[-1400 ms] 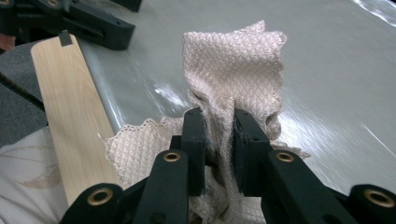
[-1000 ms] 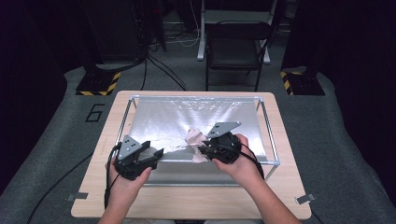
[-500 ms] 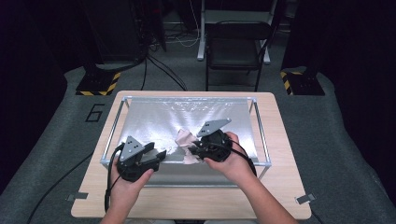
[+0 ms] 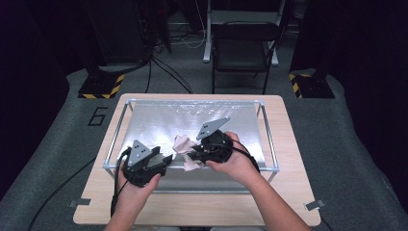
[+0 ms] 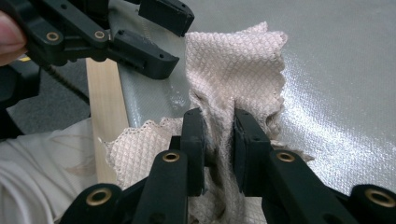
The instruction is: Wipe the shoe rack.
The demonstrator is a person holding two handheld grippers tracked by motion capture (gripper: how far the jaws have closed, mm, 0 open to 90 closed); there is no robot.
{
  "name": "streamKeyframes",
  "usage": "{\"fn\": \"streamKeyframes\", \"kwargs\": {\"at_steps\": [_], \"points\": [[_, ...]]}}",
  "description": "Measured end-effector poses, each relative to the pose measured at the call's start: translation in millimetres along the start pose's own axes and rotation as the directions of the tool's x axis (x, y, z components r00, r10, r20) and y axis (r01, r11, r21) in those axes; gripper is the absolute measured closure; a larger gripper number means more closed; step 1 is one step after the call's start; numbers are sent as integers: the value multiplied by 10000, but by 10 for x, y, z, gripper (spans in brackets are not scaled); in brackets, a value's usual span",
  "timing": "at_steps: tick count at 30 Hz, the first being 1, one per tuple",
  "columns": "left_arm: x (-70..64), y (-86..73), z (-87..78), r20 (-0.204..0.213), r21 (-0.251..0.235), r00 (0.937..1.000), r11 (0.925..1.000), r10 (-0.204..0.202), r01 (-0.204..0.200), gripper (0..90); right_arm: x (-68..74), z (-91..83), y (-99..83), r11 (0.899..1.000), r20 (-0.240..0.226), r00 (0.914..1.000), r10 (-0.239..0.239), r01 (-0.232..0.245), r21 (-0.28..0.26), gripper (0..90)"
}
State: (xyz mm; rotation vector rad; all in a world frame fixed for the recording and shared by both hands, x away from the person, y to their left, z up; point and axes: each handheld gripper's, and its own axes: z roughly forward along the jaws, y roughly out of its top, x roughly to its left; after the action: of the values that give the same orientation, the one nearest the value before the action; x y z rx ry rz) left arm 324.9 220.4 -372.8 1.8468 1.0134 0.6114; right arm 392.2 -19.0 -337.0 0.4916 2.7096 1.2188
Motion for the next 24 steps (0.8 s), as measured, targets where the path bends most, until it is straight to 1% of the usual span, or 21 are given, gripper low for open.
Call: {"fn": "streamKeyframes", "kwargs": {"at_steps": [1, 3, 4, 6, 7, 8, 10, 11, 14, 17, 19, 21, 22, 24], "points": [[2, 0, -3, 27, 29, 10000, 10000, -20, 20, 465, -14, -9, -2, 10000, -99, 9999, -52, 53, 30, 765], [4, -2, -3, 14, 9, 10000, 10000, -47, 47, 465, -42, -40, -12, 9999, -208, 9998, -9, 13, 165, 765], [4, -3, -3, 14, 3, 10000, 10000, -51, 51, 465, -54, -58, -21, 9998, -234, 9997, 78, -74, 180, 765], [6, -6, -5, 12, -6, 10000, 10000, -58, 58, 465, -87, -115, -61, 9996, -268, 9996, 84, -77, 269, 765], [9, -8, -6, 20, -12, 10000, 10000, -81, 81, 465, -103, -143, -85, 9997, -242, 9996, 124, -119, 230, 765], [15, -7, -9, 56, 25, 9999, 10000, -87, 87, 465, -126, -177, -111, 9995, -257, 9996, 75, -67, 311, 765], [16, -10, -9, 42, -6, 9999, 9999, -115, 115, 465, -152, -238, -168, 9994, -101, 9997, 228, -225, 246, 765], [16, -11, -10, 40, -11, 9999, 9999, -107, 107, 465, -174, -280, -192, 9993, -91, 9999, 131, -127, 358, 765], [15, -12, -9, 37, -24, 9999, 9999, -117, 117, 465, -201, -368, -259, 9991, 86, 9998, 180, -183, 389, 765], [15, -9, -8, 55, 4, 9999, 9999, -147, 147, 465, -231, -436, -308, 9989, 89, 9998, 190, -194, 438, 764], [20, -7, -7, 56, 23, 9998, 9998, -174, 174, 465, -225, -423, -314, 9993, 128, 9996, 234, -238, 282, 762], [21, -5, -6, 61, 35, 9998, 9998, -181, 181, 465, -228, -406, -286, 9990, 4, 9999, 131, -131, 435, 761], [21, -4, -6, 64, 48, 9998, 9998, -184, 184, 465, -217, -387, -277, 9992, 78, 9998, 205, -207, 350, 761], [22, -2, -5, 67, 56, 9998, 9998, -182, 182, 465, -208, -352, -248, 9992, 13, 9999, 146, -146, 371, 760]]}}
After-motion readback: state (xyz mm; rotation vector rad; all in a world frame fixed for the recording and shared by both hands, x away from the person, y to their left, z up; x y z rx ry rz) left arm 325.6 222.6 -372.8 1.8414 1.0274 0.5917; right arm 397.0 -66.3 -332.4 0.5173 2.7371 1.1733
